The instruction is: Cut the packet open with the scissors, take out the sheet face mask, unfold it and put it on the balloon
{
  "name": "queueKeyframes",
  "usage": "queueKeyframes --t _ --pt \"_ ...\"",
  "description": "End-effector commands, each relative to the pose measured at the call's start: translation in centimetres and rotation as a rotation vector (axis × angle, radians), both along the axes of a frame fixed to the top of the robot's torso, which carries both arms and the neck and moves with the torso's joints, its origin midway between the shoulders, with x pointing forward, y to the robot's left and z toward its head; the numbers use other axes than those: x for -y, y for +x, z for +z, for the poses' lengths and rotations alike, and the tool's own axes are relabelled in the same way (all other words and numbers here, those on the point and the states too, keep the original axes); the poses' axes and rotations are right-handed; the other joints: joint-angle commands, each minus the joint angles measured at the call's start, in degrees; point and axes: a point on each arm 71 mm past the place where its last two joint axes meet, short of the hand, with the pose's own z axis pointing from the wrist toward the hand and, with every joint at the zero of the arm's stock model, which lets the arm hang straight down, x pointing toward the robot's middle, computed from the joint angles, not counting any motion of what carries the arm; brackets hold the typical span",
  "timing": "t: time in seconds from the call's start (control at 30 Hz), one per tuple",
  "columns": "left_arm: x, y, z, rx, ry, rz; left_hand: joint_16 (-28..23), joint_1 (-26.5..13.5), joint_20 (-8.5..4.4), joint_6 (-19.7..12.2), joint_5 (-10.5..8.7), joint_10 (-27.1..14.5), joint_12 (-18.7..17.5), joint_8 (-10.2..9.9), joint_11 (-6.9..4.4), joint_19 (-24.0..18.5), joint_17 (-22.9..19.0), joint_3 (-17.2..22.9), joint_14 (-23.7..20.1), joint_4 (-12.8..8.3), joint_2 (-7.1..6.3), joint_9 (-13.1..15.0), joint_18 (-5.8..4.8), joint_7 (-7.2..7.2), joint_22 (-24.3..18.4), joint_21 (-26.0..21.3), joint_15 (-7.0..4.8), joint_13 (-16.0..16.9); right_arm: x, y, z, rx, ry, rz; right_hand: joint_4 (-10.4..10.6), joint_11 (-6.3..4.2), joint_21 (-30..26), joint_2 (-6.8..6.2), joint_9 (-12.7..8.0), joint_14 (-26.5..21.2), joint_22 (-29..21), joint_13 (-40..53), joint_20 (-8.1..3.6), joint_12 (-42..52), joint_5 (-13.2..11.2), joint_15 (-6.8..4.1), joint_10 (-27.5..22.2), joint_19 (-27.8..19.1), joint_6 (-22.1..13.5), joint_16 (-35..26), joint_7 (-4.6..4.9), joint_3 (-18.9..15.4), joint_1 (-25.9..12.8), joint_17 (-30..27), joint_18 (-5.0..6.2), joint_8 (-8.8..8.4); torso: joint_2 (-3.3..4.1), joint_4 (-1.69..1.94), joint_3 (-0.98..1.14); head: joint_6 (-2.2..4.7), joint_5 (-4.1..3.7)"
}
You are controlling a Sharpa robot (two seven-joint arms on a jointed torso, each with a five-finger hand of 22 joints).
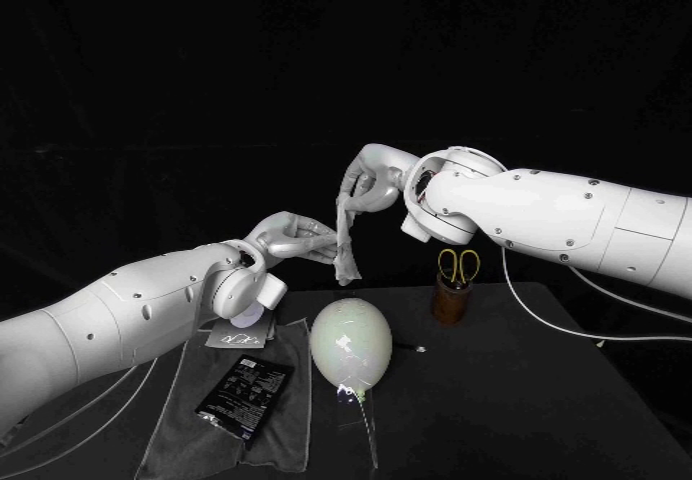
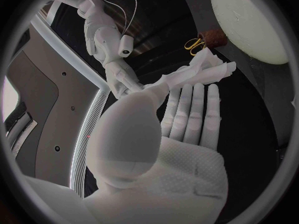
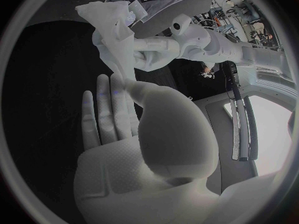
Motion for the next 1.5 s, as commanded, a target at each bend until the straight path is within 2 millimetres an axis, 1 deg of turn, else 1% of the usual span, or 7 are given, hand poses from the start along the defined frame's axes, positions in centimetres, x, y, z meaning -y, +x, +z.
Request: queueKeyframes --t 0.03,0.27,0.57,0.8,1.03,1.23,1.5 --pt "0.06 0.06 -0.18 -0.009 0.042 0.01 0.27 -1.11 0.05 -0.87 0.06 -0.58 -0.59 -0.95 0.77 0.54 0.19 -1.68 0.33 0.64 -2.16 -0.42 0.57 0.88 0.0 -0.39 0.3 -0.07 -0.06 -0.08 0.06 0.007 -0.002 0.009 -0.34 -0.45 -0.06 0.57 0.61 0.41 0.07 0.05 -0.08 -0.1 0.22 -0.1 -0.05 0.34 0.44 -0.35 0.11 0.09 0.21 0.05 1.18 0.19 0.0 -0.03 0.02 0.0 -0.09" --pt "0.25 -0.04 -0.32 -0.021 0.06 -0.007 0.41 -3.01 0.2 -1.83 0.04 -1.8 -1.06 -2.03 1.45 -0.09 0.52 -4.64 -0.51 2.61 -3.69 -0.93 0.43 1.69 -0.14 -0.91 0.83 0.06 0.04 -0.07 0.07 0.008 -0.001 0.006 -0.34 -0.45 -0.06 0.57 0.61 0.41 0.07 0.05 -0.08 -0.1 0.22 -0.1 -0.05 0.34 0.44 -0.35 0.11 0.09 0.21 0.05 1.18 0.19 -0.02 -0.02 0.01 -0.01 -0.07" --pt "0.06 -0.08 0.12 0.022 0.011 0.017 1.23 1.23 0.23 -0.94 0.07 -1.21 -0.67 -2.23 0.65 -0.26 1.21 -4.14 -0.57 2.56 -1.05 -1.13 0.44 -0.37 -0.09 -1.04 0.36 0.18 0.21 -0.01 0.05 0.006 -0.003 0.002 -0.49 -0.46 -0.04 0.6 0.64 0.46 0.08 0.06 -0.09 -0.08 0.23 -0.12 0.0 0.38 0.46 -0.34 0.1 0.18 0.1 0.1 1.18 0.21 0.0 0.02 0.0 0.04 -0.14" --pt "-0.34 -0.02 0.3 0.041 -0.012 0.039 1.41 2.28 0.24 -0.64 0.06 -1.06 -0.66 -2.32 0.73 -0.37 1.39 -4.02 -0.63 2.49 -0.61 -1.2 0.41 -0.96 -0.1 -1.08 0.42 0.16 0.37 0.03 0.04 0.005 -0.003 -0.002 -0.72 -0.48 -0.03 0.6 0.66 0.52 0.09 0.07 -0.11 -0.07 0.23 -0.15 0.06 0.43 0.49 -0.33 0.08 0.29 -0.06 0.17 1.18 0.23 0.05 0.03 0.01 -0.07 -0.14" --pt "-0.14 -0.03 0.26 0.039 -0.005 0.037 2.19 3.34 0.21 1.66 0.07 1.04 0.14 -1.44 -0.21 -0.25 1.86 -3.79 0.26 2.75 0.09 -0.87 0.47 -1.36 -0.06 -1.0 -0.26 0.37 0.3 -0.07 0.05 0.009 0.001 0.0 -0.72 -0.48 -0.03 0.6 0.66 0.52 0.09 0.07 -0.11 -0.07 0.23 -0.15 0.06 0.43 0.49 -0.33 0.08 0.29 -0.06 0.17 1.18 0.23 0.01 -0.03 0.01 -0.18 -0.09" --pt "0.04 0.01 0.12 0.031 0.016 0.034 2.95 3.56 0.17 2.66 0.06 2.18 0.41 -1.17 -0.7 0.0 2.33 -3.99 1.2 3.21 -0.12 -0.77 0.52 -1.16 -0.01 -0.88 -0.77 0.39 0.23 -0.17 0.08 0.013 0.007 0.002 -0.72 -0.48 -0.03 0.6 0.66 0.52 0.09 0.07 -0.11 -0.07 0.23 -0.15 0.06 0.43 0.49 -0.33 0.08 0.29 -0.06 0.17 1.18 0.23 0.01 -0.01 0.04 -0.23 -0.09" --pt "0.23 0.09 -0.1 0.013 0.04 0.033 3.52 2.23 0.17 1.8 0.05 1.81 -0.04 -2.15 -0.24 0.12 2.84 -5.76 1.53 4.66 -1.77 -1.23 0.51 -0.13 -0.03 -0.89 -0.7 0.25 0.18 -0.31 0.11 0.015 0.017 0.004 -1.02 -0.51 0.01 0.63 0.71 0.65 0.11 0.09 -0.14 -0.04 0.23 -0.2 0.16 0.52 0.53 -0.29 0.06 0.44 -0.34 0.29 1.18 0.26 0.0 -0.06 0.02 -0.28 -0.18"
